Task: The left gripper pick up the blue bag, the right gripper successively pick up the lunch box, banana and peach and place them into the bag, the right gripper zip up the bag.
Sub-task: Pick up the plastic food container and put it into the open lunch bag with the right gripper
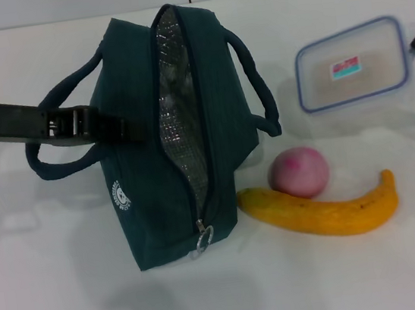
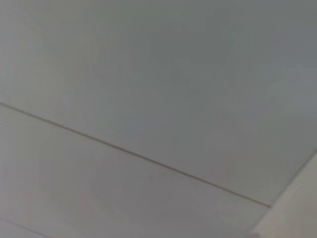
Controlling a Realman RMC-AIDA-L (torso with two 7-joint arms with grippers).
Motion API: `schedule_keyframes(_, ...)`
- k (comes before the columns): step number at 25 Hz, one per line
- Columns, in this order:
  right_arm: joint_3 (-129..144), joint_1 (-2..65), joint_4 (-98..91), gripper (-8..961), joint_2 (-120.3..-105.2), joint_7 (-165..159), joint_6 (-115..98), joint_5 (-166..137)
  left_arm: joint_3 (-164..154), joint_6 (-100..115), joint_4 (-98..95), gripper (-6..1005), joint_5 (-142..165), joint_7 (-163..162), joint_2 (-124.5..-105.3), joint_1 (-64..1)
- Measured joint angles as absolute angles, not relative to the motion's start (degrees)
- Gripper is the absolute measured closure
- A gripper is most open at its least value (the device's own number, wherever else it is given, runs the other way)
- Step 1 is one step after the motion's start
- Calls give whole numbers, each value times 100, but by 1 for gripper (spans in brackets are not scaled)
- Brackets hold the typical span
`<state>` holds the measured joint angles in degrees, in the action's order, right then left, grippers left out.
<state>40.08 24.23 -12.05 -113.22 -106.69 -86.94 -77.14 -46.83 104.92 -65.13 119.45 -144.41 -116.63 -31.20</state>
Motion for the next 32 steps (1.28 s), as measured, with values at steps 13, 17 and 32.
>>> schedule_keyframes(13, 4008, 2525, -1175, 860, -11304, -11068, -10418, -6793, -4728, 10494, -6513, 959, 11942, -14445, -11667, -3111)
schedule_keyframes(17, 4015, 2939, -1184, 860, -11422, -11164, -10756, -6718, -4731, 10493, -6484, 959, 11942, -14404, -11671, -3133)
schedule_keyframes(32, 4988, 4084, -1193, 858, -11578, -10819, -9388, -6780, -5127, 10493, -6434, 959, 11871, -14200, -11692, -3316)
